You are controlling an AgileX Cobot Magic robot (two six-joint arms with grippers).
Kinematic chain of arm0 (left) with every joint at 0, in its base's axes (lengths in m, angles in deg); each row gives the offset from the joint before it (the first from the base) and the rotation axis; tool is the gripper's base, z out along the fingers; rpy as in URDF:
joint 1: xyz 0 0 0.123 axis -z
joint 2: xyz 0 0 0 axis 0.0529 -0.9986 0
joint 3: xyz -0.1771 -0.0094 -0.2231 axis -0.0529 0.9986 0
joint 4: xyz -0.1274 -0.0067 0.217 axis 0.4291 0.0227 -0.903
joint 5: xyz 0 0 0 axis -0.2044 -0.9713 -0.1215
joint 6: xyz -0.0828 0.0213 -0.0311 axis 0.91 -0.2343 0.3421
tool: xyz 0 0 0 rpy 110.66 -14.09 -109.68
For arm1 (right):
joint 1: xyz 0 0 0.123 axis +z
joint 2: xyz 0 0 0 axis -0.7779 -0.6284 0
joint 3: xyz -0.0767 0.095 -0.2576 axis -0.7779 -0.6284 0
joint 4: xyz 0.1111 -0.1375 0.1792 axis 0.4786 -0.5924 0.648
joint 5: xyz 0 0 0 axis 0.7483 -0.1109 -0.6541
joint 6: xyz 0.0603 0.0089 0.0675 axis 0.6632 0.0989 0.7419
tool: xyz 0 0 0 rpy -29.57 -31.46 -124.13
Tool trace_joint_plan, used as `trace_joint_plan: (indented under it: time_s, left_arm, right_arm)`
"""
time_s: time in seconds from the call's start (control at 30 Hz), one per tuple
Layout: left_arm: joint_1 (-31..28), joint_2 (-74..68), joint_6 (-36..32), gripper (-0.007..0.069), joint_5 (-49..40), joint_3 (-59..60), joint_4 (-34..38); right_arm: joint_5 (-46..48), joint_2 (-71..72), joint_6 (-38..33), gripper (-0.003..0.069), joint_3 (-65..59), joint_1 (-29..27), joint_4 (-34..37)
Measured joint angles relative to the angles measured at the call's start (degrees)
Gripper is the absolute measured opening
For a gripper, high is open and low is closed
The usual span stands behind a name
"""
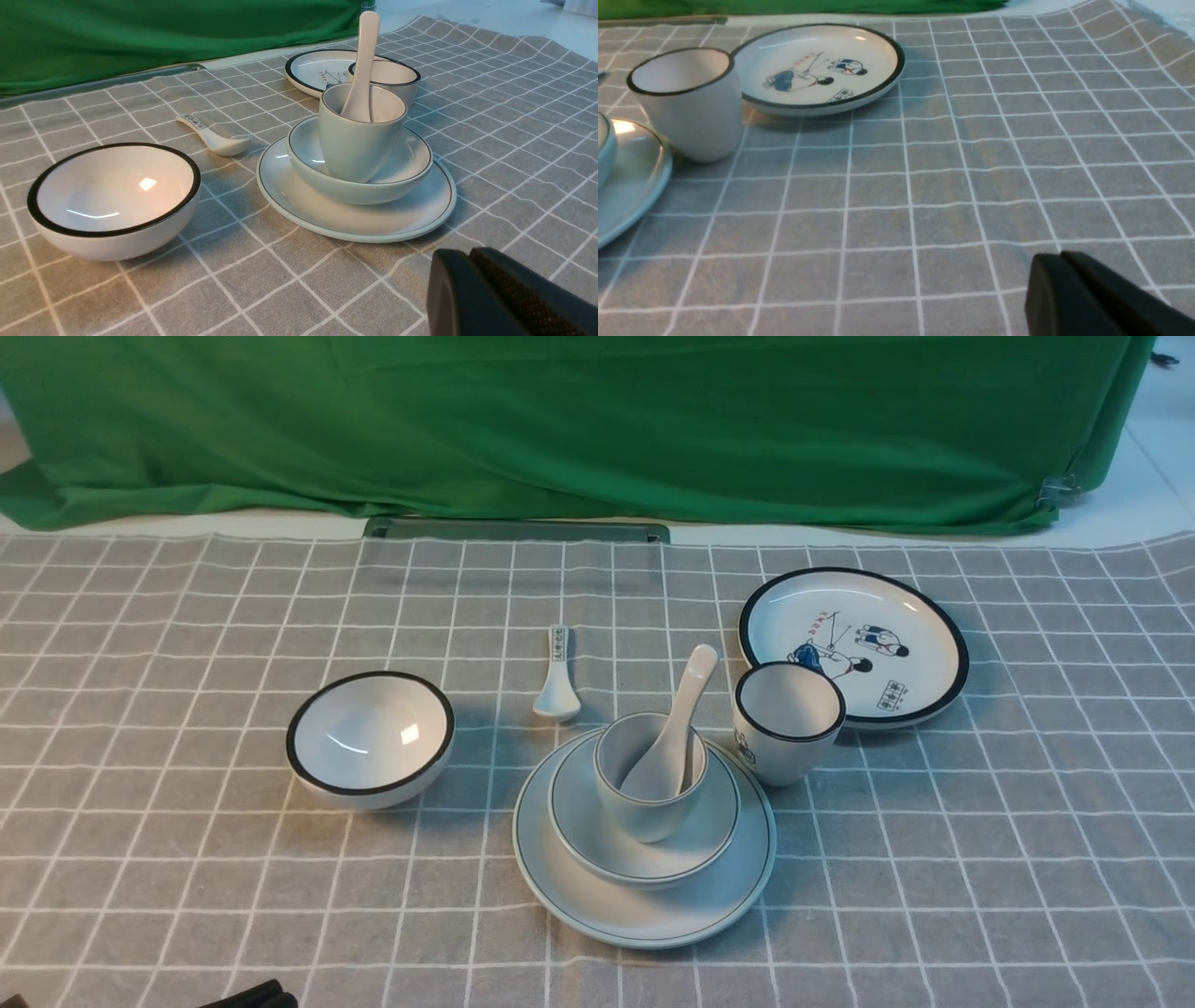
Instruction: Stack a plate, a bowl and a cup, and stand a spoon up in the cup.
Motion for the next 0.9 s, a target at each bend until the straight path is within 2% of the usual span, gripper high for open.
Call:
trace_joint_plan:
  time_s: [0.17,0.37,0.9]
  left_arm:
    - [0.00,0.00,0.00,0.0011,0.00,0.00,0.00]
    - [0.00,0.00,0.00,0.0011,0.00,0.00,0.00]
    - [0.00,0.00,0.00,0.0011,0.00,0.00,0.00]
  right_arm:
    - [0.07,0.02,0.02,0.0016,0.00,0.00,0.00]
    - [0.22,0.02,-3.45,0.0019,0.00,0.00,0.06]
    - [1.24,0.02,-3.41,0.0034,0.00,0.00,0.11]
